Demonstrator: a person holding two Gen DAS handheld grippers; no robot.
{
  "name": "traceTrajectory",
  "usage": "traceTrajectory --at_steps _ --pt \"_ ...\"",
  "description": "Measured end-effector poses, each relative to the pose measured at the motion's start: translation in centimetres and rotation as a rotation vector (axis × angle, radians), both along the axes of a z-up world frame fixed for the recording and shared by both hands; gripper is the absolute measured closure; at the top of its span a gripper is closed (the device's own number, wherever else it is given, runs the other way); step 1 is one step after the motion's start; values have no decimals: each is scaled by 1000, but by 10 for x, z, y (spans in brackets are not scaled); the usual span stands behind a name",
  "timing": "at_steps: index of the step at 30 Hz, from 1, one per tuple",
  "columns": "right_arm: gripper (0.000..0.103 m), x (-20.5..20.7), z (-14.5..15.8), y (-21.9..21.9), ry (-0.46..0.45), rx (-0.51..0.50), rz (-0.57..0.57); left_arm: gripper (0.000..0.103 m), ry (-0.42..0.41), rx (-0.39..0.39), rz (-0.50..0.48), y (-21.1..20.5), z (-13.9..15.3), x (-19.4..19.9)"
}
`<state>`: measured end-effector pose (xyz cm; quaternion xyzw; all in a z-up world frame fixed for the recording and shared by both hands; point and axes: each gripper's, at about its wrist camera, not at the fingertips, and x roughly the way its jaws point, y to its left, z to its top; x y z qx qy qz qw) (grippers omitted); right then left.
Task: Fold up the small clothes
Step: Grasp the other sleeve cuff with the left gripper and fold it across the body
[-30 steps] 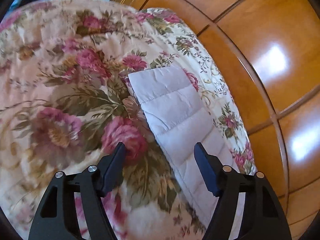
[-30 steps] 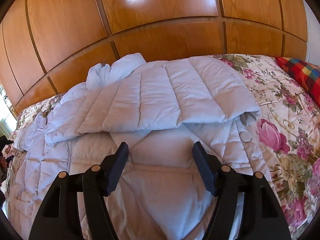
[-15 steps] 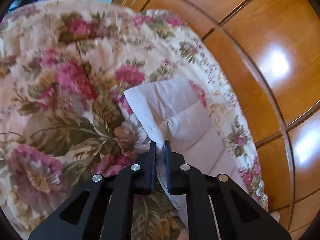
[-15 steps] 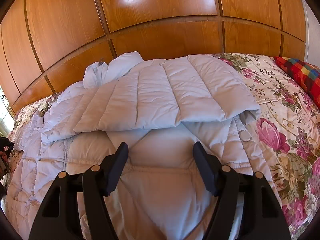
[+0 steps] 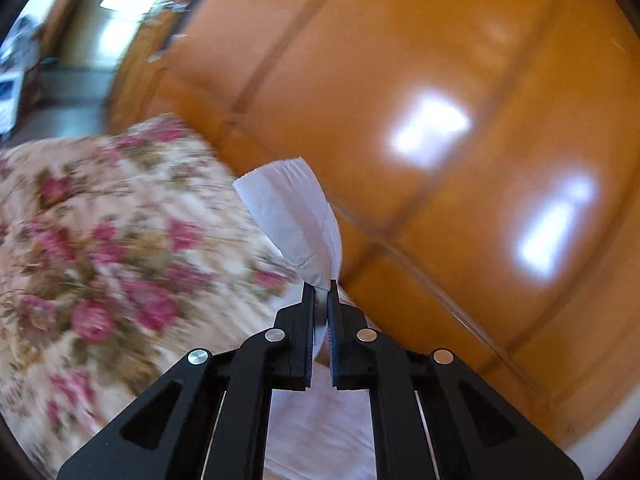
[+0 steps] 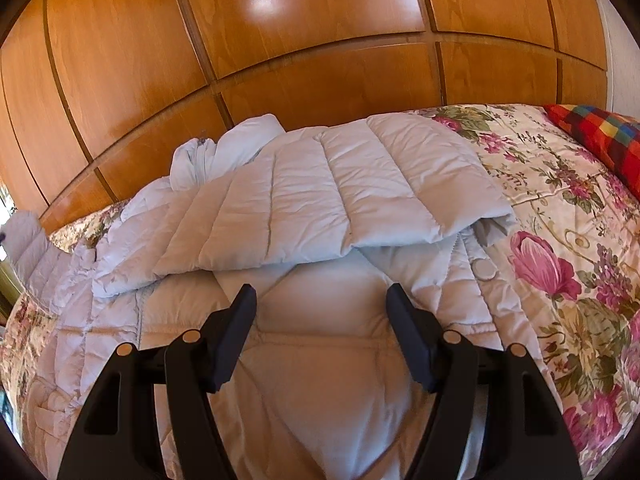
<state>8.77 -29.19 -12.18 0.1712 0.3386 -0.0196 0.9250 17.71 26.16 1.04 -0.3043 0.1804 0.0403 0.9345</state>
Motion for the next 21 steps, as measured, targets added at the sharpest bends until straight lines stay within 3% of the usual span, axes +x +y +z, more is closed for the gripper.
traceTrajectory --at_steps 4,10,16,21 --pt "36 -1 0 -2 -10 20 0 98 -1 69 -124 -67 1 -3" --pt "35 -4 0 -6 -25 53 -5 99 62 156 -292 -165 -30 -6" --pt "36 -6 1 -6 -37 67 -7 98 128 273 -409 -251 -64 -6" --pt "36 -7 1 -7 -43 81 -7 98 136 361 -491 -310 -81 -14"
